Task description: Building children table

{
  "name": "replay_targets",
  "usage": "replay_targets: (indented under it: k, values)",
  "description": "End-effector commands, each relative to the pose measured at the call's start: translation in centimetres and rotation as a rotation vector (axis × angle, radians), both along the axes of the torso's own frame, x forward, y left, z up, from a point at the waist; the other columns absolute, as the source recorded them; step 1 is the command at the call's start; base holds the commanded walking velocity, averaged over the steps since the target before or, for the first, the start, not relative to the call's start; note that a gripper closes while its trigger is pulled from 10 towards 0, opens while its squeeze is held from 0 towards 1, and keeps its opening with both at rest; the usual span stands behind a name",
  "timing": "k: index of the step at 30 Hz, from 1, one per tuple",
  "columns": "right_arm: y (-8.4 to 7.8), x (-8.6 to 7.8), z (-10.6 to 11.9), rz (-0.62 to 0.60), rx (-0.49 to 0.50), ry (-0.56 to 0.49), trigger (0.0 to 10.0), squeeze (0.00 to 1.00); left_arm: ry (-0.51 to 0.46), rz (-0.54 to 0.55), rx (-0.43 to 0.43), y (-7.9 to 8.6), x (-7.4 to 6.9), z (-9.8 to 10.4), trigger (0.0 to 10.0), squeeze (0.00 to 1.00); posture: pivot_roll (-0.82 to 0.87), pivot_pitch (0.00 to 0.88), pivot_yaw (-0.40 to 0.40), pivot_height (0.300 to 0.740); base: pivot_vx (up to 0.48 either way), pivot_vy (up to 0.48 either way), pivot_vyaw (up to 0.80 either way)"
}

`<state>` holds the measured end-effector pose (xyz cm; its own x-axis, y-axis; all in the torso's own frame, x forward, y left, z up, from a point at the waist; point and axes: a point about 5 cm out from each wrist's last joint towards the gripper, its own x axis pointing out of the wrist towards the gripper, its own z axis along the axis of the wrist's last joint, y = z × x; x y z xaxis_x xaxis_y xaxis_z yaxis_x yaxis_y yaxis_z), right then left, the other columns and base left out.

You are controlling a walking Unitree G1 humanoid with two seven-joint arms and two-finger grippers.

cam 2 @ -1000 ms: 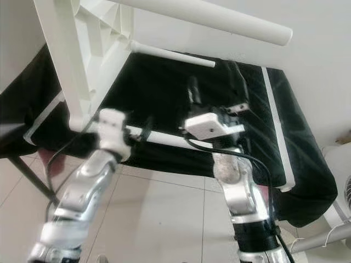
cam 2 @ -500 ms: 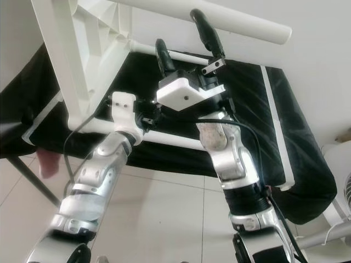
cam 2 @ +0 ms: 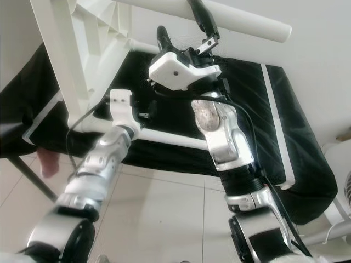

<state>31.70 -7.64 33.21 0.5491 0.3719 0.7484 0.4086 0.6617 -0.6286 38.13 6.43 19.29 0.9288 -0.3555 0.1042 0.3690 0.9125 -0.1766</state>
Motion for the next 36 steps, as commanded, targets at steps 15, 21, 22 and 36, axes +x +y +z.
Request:
replay_targets:
  k: [15, 21, 22, 36]
  values:
    - [1.8, 1.0, 2.8, -0.085, -0.006, -0.05, 10.0, 0.0, 0.131, 0.056, -0.089, 0.1, 1.7, -1.1, 10.0, 0.0, 0.0, 0.136, -0.057, 0.74, 0.0, 0.0, 0.0]
    - [1.6, 1.2, 3.1, -0.085, 0.036, 0.024, 2.4, 0.0, 0.225, 0.195, -0.202, 2.4, 2.0, -2.6, 10.0, 0.0, -0.01, 0.148, -0.066, 0.74, 0.0, 0.0, 0.0]
    - [1.6, 1.2, 3.1, -0.085, 0.036, 0.024, 2.4, 0.0, 0.225, 0.195, -0.202, 2.4, 2.0, -2.6, 10.0, 0.0, -0.01, 0.148, -0.066, 0.74, 0.0, 0.0, 0.0]
    - [-0.8, -0.4, 5.4, -0.1, 0.117, 0.01, 0.0, 0.0, 0.273, 0.346, -0.334, 6.5, 2.1, -3.8, 10.0, 0.0, -0.06, 0.173, -0.072, 0.74, 0.0, 0.0, 0.0]
